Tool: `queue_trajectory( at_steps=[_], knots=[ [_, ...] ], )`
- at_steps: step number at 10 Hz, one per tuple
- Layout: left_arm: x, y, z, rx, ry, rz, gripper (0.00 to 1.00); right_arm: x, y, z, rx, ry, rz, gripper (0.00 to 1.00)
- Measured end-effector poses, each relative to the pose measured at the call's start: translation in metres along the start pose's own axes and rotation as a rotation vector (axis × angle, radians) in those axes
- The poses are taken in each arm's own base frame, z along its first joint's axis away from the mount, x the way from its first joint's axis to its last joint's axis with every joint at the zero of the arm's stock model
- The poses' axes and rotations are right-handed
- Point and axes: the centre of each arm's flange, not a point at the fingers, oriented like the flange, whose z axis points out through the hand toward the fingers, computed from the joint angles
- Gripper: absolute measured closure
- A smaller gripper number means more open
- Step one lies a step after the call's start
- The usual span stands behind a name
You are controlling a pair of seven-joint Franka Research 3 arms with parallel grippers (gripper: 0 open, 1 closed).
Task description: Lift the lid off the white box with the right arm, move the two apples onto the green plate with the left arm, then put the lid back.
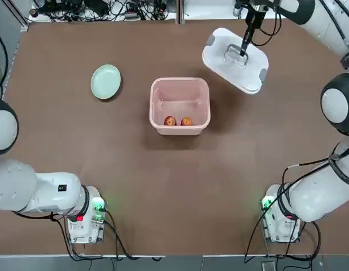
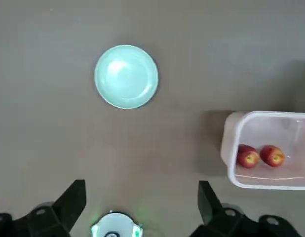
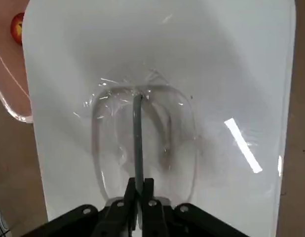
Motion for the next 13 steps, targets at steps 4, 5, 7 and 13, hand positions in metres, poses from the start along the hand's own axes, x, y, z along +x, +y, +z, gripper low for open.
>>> queue_trajectory(
  at_steps=[4,5,7,13],
  knots=[
    [-0.032,0.140,0.028,-0.018,0.025,0.057,0.00,-0.002,0.000,0.002,0.014,-0.011,-0.045,0.93],
    [-0.038,0.174,0.040,-0.041,0.033,0.102,0.00,-0.005,0.002,0.002,0.019,-0.014,-0.048,0.93],
    [-0.054,0.231,0.065,-0.077,0.049,0.189,0.00,-0.009,0.006,0.002,0.022,-0.013,-0.051,0.93],
    [-0.107,0.363,0.189,0.067,0.047,0.073,0.00,-0.014,0.008,0.002,0.036,-0.022,-0.049,0.93]
  ],
)
